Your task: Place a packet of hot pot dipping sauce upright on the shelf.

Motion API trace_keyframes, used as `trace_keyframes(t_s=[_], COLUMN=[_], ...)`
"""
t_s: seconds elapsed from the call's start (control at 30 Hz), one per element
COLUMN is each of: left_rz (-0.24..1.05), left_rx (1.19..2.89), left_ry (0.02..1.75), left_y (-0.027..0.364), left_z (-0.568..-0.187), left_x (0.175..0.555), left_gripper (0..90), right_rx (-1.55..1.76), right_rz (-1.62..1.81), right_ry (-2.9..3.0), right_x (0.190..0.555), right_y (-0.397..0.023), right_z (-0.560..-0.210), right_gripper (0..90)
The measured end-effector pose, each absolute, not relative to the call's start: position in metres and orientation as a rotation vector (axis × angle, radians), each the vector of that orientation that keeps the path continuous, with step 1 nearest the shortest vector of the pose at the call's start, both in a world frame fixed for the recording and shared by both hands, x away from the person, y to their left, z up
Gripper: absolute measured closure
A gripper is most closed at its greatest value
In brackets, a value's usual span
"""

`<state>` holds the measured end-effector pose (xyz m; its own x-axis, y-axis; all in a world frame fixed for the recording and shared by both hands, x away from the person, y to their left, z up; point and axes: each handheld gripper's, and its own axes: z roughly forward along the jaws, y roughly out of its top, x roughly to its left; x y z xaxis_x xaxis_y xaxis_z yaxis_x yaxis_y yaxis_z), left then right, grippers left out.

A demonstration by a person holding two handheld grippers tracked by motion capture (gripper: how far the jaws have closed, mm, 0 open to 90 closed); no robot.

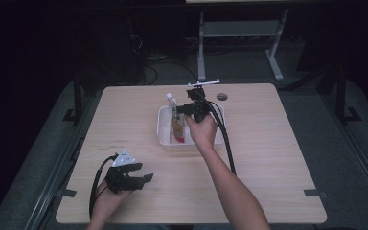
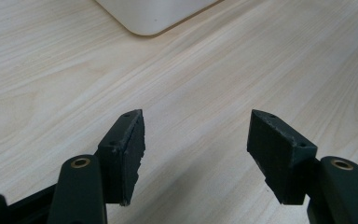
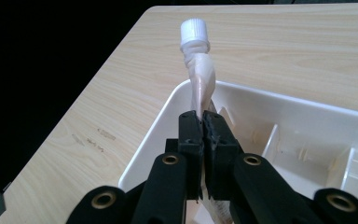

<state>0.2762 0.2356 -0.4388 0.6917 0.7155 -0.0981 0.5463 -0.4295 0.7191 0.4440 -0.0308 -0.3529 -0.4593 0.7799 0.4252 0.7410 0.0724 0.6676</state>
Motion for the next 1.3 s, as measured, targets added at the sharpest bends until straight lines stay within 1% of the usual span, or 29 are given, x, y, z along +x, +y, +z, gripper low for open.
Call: trace_keyframes(t_s=[0.13,0.3,0.9,1.3], left_rz=[0.283,0.284,0.280,0.282], left_rx=[2.142,2.145,2.148,2.150], left_ry=[0.962,0.963,0.961,0.961], left_y=[0.235,0.235,0.233,0.234], left_z=[-0.439,-0.440,-0.441,-0.441], left_x=[0.276,0.277,0.277,0.277], left_gripper=[36.2,36.1,36.1,36.1], right_rx=[1.599,1.591,1.502,1.475], right_rz=[1.359,1.364,1.318,1.347], right_ry=[2.275,2.317,2.381,2.422], right_x=[0.443,0.442,0.434,0.431], right_y=[-0.033,-0.039,-0.048,-0.055], right_z=[-0.353,-0.353,-0.349,-0.351], right_gripper=[83.4,77.5,73.6,67.7])
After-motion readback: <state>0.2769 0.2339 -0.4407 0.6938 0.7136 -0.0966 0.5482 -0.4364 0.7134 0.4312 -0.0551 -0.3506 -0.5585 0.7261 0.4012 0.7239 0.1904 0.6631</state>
